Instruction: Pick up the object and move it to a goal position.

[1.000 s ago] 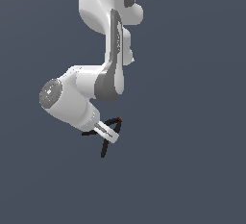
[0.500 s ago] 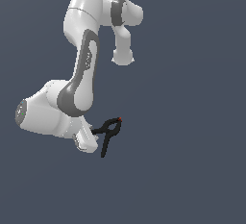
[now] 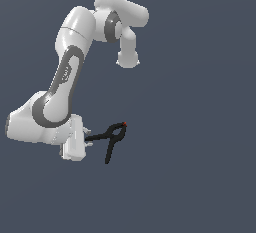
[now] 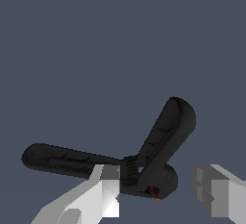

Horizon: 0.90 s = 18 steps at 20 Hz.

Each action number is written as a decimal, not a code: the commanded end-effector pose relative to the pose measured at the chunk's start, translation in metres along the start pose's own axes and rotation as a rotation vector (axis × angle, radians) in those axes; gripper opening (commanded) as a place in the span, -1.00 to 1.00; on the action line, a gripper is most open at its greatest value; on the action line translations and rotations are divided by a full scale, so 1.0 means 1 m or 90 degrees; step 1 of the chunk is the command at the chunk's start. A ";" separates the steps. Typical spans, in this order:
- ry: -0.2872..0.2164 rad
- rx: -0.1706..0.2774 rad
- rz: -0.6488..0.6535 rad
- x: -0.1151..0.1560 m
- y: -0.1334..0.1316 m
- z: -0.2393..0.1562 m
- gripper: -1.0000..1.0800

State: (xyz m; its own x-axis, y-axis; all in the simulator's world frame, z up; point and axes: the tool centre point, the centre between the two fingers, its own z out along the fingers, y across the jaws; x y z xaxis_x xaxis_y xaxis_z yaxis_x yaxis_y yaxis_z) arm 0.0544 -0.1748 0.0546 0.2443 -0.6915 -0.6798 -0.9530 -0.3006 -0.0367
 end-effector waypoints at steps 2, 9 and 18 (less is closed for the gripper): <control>-0.033 0.012 0.035 0.009 0.007 -0.001 0.23; -0.071 0.025 0.073 0.019 0.017 -0.002 0.23; -0.074 0.026 0.077 0.021 0.019 -0.001 0.23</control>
State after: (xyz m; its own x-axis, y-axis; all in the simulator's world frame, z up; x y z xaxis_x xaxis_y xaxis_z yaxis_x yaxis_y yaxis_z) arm 0.0418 -0.1963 0.0410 0.1067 -0.6395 -0.7614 -0.9815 -0.1904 0.0224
